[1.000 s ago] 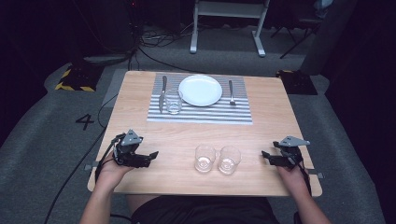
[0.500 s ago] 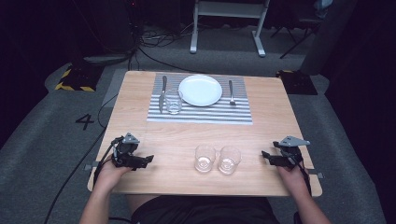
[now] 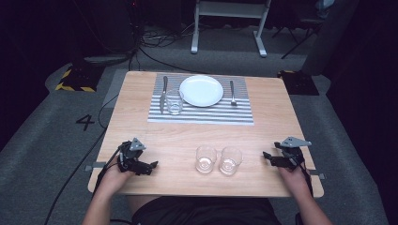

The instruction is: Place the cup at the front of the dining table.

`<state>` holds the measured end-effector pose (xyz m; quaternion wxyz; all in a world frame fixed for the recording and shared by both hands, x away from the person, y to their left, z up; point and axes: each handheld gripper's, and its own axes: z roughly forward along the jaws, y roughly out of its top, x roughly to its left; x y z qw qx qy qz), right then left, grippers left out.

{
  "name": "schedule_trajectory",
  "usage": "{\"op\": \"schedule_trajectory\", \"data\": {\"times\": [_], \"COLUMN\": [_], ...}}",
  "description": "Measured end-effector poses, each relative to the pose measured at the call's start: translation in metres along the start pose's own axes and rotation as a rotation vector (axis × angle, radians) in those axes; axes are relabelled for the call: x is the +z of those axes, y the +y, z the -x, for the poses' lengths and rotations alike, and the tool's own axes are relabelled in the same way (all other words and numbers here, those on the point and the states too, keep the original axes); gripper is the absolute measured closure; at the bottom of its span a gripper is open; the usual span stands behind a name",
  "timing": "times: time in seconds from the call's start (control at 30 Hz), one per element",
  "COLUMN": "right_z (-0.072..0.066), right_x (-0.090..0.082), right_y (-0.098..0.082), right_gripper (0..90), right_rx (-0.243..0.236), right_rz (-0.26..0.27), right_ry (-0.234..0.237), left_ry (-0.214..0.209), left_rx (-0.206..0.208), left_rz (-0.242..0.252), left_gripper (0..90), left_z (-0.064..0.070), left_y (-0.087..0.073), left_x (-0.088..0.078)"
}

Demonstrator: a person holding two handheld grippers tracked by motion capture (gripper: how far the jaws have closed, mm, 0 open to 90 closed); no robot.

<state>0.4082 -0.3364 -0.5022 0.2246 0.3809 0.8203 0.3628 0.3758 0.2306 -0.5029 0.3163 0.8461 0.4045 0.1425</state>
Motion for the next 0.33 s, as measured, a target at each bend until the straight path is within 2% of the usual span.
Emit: {"op": "schedule_trajectory", "data": {"times": [0.33], "right_z": [0.0], "right_x": [0.0], "right_y": [0.0], "right_gripper": [28.5], "right_rx": [-0.001], "right_rz": [0.0], "right_ry": [0.002], "left_ry": [-0.008], "left_rx": [-0.008], "left_rz": [-0.002], "left_gripper": [0.0], "left_z": [0.0006], "left_y": [-0.0002], "left_x": [0.0002]}}
